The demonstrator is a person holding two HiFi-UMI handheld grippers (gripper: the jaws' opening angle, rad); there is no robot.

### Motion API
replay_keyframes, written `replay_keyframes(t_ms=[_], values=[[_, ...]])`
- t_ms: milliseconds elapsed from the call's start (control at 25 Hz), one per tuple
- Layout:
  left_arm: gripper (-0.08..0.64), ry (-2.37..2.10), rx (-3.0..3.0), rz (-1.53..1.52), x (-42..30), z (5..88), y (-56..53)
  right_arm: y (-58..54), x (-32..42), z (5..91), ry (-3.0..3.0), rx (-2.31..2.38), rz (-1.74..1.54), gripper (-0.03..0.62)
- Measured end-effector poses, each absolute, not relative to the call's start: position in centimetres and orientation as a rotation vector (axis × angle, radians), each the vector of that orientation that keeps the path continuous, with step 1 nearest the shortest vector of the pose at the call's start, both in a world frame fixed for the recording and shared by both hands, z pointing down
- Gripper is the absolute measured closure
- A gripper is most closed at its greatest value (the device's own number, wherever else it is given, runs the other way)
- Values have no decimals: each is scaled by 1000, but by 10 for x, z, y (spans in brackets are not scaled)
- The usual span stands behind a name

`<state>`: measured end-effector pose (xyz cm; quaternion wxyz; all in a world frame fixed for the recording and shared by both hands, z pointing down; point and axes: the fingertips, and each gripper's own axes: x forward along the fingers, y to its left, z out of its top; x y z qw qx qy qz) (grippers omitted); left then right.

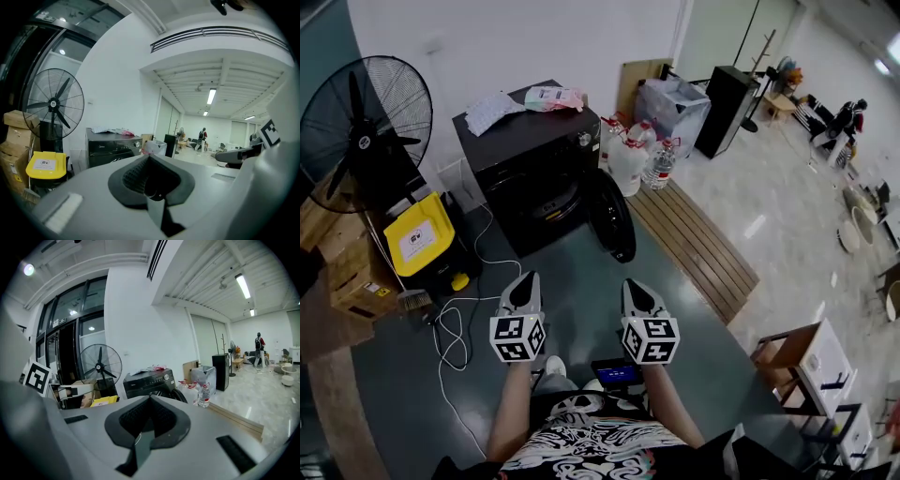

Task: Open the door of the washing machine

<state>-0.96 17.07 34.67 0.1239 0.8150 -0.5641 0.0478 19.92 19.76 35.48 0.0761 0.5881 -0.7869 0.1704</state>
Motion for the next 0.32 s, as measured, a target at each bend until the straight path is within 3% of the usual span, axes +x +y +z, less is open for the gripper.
replay_keyframes(t_ms=[320], values=[[559, -1682, 2428, 208, -12, 345, 174, 198, 194, 361, -2355, 1755, 525, 591]])
